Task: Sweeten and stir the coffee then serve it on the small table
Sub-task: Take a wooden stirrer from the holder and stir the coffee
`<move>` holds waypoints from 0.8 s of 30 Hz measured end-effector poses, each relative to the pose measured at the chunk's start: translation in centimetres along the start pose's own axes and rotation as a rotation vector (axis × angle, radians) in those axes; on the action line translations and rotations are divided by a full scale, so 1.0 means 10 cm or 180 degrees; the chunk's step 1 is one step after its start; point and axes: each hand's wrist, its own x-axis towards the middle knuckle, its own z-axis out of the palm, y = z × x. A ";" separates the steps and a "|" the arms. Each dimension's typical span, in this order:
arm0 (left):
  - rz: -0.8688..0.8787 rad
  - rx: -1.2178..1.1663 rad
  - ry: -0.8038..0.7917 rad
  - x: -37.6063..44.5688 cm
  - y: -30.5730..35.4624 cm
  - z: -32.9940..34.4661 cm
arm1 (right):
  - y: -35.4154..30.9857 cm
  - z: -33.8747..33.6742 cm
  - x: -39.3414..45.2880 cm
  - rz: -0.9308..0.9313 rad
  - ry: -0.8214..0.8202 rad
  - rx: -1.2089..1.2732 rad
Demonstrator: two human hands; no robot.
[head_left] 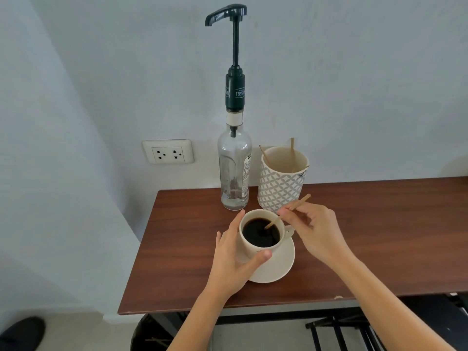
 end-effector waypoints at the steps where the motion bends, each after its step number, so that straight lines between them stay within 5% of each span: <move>1: -0.0011 0.0005 -0.0009 0.00 0.01 0.00 | 0.01 -0.02 0.01 -0.0020 0.0069 -0.0003; 9: -0.0020 0.0001 -0.0004 0.00 0.02 -0.01 | -0.05 -0.01 -0.19 0.0085 -0.0146 0.0097; 16: -0.0034 -0.0067 -0.0001 -0.01 0.05 -0.02 | -0.02 0.00 -0.10 -0.0008 0.0374 -0.0089; 24: 0.0003 -0.0051 0.0023 0.00 0.05 -0.01 | -0.07 0.11 -0.17 0.0022 0.0077 0.0124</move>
